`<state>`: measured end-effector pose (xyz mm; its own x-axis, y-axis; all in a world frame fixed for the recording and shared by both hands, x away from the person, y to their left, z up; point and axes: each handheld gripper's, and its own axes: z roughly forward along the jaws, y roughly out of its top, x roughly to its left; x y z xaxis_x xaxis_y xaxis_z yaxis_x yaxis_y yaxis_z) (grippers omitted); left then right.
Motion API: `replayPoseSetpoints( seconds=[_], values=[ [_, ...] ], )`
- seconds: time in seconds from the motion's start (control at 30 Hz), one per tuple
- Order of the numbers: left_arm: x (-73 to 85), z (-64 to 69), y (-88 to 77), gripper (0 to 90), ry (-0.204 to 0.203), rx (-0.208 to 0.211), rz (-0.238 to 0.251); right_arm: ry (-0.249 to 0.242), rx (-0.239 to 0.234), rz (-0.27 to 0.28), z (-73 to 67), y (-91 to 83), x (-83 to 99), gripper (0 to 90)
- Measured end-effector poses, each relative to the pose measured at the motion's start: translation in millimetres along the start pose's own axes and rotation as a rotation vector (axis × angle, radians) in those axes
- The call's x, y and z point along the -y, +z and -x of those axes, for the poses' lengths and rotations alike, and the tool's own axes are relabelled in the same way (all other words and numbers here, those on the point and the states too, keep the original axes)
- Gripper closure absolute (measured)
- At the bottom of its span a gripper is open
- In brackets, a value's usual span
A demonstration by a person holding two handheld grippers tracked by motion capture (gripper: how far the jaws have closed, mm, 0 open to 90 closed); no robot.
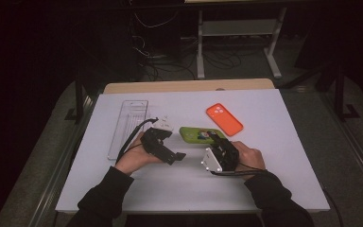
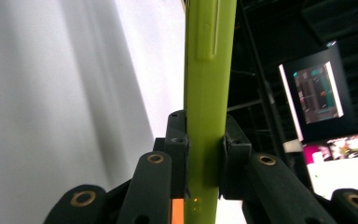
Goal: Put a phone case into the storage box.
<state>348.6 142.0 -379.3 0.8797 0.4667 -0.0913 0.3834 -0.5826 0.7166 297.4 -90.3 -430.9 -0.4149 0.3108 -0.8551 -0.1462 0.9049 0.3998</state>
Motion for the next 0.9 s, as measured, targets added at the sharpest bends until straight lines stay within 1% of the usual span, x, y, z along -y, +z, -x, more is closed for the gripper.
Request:
replayPoseSetpoints(
  seconds=[0.03, 0.07, 0.1, 0.13, 0.17, 0.2, 0.23, 0.27, 0.3, 0.33, 0.37, 0.43, 0.47, 0.5, 0.6, 0.63, 0.67, 0.7, 0.73, 0.8, 0.83, 0.87, 0.9],
  values=[
    [0.1, 0.2, 0.1, 0.0, -0.001, -0.002, 0.002, 0.018, -0.009, -0.004, 1.4, 0.2, 0.4, 75.5],
    [0.5, 0.7, 0.7, 0.0, -0.008, -0.013, 0.004, 0.066, -0.037, -0.017, 4.3, -0.7, 0.9, 75.5],
    [0.5, 0.7, 0.7, 0.0, -0.008, -0.013, 0.004, 0.066, -0.037, -0.017, 4.3, -0.7, 0.9, 75.5],
    [0.9, 0.2, 1.0, 0.0, -0.011, -0.026, -0.001, 0.09, -0.057, -0.016, 7.5, -0.4, 2.2, 75.5],
    [0.8, -1.3, 0.5, 0.0, 0.005, -0.029, -0.008, 0.102, -0.068, -0.023, 8.9, -0.9, 2.7, 75.5],
    [0.8, -1.3, 0.5, 0.0, 0.005, -0.029, -0.008, 0.102, -0.068, -0.023, 8.9, -0.9, 2.7, 75.5],
    [0.8, -2.1, 0.7, 0.0, 0.014, -0.029, -0.009, 0.153, -0.092, -0.029, 10.4, -1.5, 2.9, 75.5],
    [1.0, -1.6, 1.4, 0.0, -0.002, -0.032, -0.001, 0.177, -0.1, -0.027, 11.4, -1.7, 3.1, 75.5],
    [1.0, -1.6, 1.4, 0.0, -0.002, -0.032, -0.001, 0.2, -0.107, -0.029, 12.7, -2.2, 3.5, 75.5],
    [0.7, -3.1, 0.6, 0.0, 0.017, -0.033, -0.011, 0.2, -0.107, -0.029, 12.7, -2.2, 3.5, 75.5],
    [0.5, -2.8, 0.9, 0.0, 0.014, -0.034, -0.015, 0.273, -0.114, -0.028, 13.9, -2.2, 3.8, 75.5],
    [0.7, -2.4, 1.3, 0.0, 0.008, -0.033, -0.016, 0.302, -0.128, -0.029, 17.8, -1.9, 5.8, 75.5],
    [0.6, -2.6, 1.6, 0.0, 0.011, -0.036, -0.018, 0.302, -0.128, -0.029, 17.8, -1.9, 5.8, 75.5],
    [0.4, -2.4, 1.6, 0.0, 0.011, -0.034, -0.022, 0.334, -0.135, -0.029, 21.2, -1.3, 8.2, 75.5],
    [0.6, -2.0, 2.6, 0.0, 0.013, -0.033, -0.017, 0.39, -0.162, -0.033, 25.4, -1.0, 11.1, 75.5],
    [0.8, -1.4, 3.2, 0.0, 0.004, -0.033, -0.012, 0.427, -0.172, -0.033, 25.8, -0.9, 11.4, 75.5],
    [0.9, -1.5, 3.0, 0.0, 0.006, -0.032, -0.018, 0.455, -0.186, -0.031, 27.2, -0.7, 12.1, 75.5],
    [1.0, -0.8, 3.1, 0.0, -0.002, -0.031, -0.022, 0.486, -0.195, -0.036, 28.1, -0.9, 12.6, 75.5],
    [1.1, -0.3, 3.7, 0.0, -0.008, -0.031, -0.017, 0.504, -0.203, -0.03, 29.3, -0.5, 13.4, 75.6],
    [1.0, 0.1, 4.0, 0.0, -0.011, -0.029, -0.015, 0.567, -0.221, -0.031, 31.1, -0.2, 14.0, 75.5],
    [1.0, 0.1, 4.1, 0.0, -0.011, -0.029, -0.015, 0.585, -0.229, -0.031, 32.1, 0.0, 14.7, 75.5],
    [1.0, 0.1, 4.1, 0.0, -0.011, -0.029, -0.015, 0.585, -0.229, -0.031, 32.1, 0.0, 14.7, 75.5],
    [0.9, 0.1, 4.1, 0.0, -0.011, -0.029, -0.017, 0.618, -0.242, -0.031, 33.5, 0.4, 15.6, 75.5]
  ],
)
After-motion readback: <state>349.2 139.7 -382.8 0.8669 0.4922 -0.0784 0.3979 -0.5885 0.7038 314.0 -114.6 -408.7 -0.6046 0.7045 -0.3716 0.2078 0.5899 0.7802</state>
